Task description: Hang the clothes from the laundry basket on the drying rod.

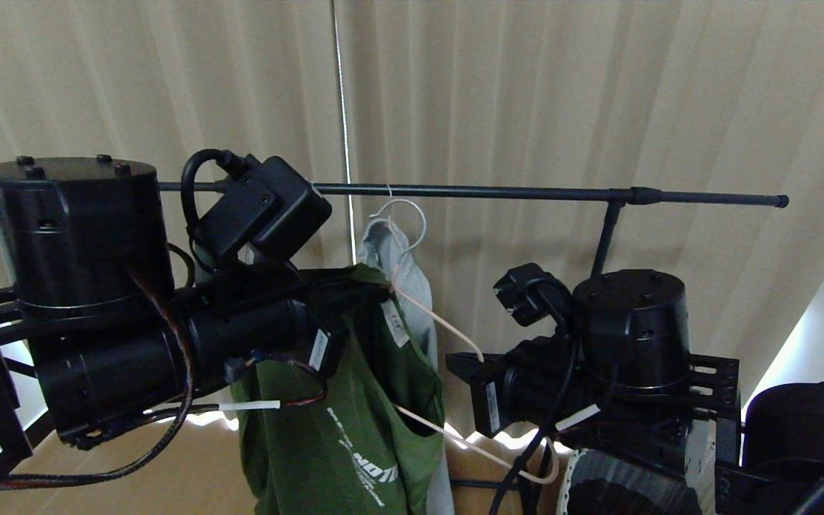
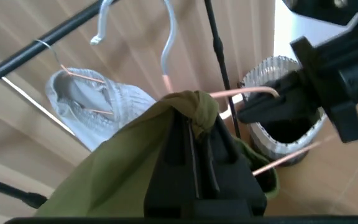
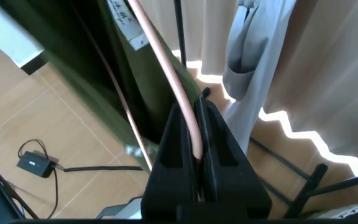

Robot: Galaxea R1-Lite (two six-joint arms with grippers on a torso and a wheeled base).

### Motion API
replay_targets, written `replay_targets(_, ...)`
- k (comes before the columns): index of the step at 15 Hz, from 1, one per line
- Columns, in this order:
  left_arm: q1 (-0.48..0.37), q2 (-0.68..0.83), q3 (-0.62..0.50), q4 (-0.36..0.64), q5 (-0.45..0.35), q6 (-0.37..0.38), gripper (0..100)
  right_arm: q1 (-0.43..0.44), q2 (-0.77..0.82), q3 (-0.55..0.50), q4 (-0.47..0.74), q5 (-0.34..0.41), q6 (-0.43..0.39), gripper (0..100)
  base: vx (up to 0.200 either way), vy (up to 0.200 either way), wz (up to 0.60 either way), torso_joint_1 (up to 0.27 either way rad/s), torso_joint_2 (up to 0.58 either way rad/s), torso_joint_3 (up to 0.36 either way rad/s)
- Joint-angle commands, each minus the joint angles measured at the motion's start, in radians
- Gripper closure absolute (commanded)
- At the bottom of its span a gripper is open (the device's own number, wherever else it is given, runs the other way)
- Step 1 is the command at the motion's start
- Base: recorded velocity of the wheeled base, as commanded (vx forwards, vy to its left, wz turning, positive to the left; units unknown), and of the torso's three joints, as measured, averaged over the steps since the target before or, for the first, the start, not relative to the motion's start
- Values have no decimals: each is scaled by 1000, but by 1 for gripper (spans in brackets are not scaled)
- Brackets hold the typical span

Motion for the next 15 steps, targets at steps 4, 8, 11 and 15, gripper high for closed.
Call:
replay_targets(4, -18, -5, 43, -1, 0, 0, 100, 0, -3, -10, -2, -3, 0, 100, 0, 0, 0, 0, 0, 0)
replay_targets(8, -15, -16, 55, -1, 6, 0, 100, -4, -32, -18, 0, -4, -4, 100, 0, 0, 0, 0, 0, 0)
replay_targets(11, -15, -25, 74, -1, 5, 0, 100, -13, -58, -15, 3, -4, -40, 100, 0, 0, 0, 0, 0, 0)
replay_targets(15, -15, -50, 92, -1, 3, 0, 0, -33, -73, -16, 3, -4, -46, 100, 0, 0, 0, 0, 0, 0)
